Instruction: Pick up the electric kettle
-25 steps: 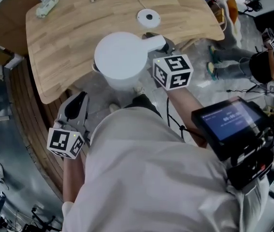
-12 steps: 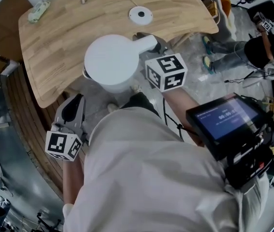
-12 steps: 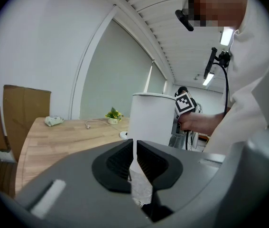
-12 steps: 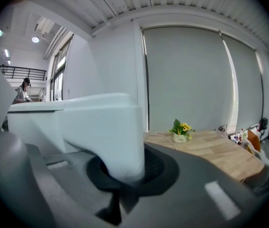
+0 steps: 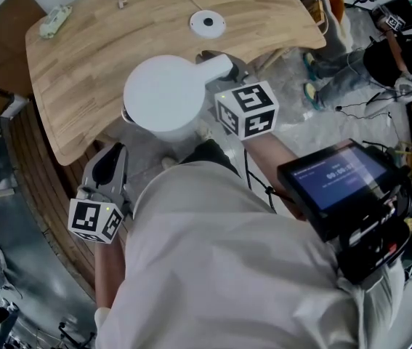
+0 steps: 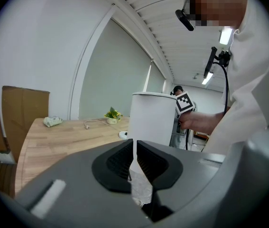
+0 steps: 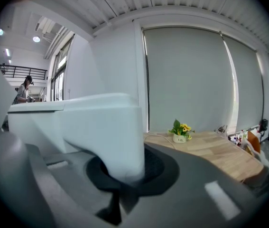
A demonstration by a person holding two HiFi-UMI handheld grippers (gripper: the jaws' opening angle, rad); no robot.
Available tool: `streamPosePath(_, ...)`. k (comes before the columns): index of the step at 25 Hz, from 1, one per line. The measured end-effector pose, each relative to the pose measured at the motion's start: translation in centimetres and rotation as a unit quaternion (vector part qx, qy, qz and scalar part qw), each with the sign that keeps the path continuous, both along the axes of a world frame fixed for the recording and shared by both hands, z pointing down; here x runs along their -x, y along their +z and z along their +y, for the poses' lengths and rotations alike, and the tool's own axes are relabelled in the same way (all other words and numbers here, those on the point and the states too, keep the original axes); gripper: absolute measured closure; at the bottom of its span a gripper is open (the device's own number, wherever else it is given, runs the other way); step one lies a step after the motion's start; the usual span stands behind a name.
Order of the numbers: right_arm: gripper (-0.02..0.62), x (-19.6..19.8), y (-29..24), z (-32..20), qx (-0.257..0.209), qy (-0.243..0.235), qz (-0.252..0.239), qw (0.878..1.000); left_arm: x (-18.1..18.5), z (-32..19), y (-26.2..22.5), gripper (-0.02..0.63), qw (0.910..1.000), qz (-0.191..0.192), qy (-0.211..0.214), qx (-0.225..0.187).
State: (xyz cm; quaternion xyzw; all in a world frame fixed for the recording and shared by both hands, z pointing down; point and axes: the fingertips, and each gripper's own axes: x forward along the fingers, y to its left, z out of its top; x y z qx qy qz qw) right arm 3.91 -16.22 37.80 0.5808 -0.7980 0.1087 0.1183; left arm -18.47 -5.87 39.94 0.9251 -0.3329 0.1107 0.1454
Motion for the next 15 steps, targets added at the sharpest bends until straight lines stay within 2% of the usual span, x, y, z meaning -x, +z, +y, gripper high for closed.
streamPosePath(15, 0.551, -0.1, 0.09, 0.14, 0.0, -0.002, 0.006, 1.0, -0.25, -0.13, 0.69, 0.575, 1.0, -0.004, 0.006, 0.004)
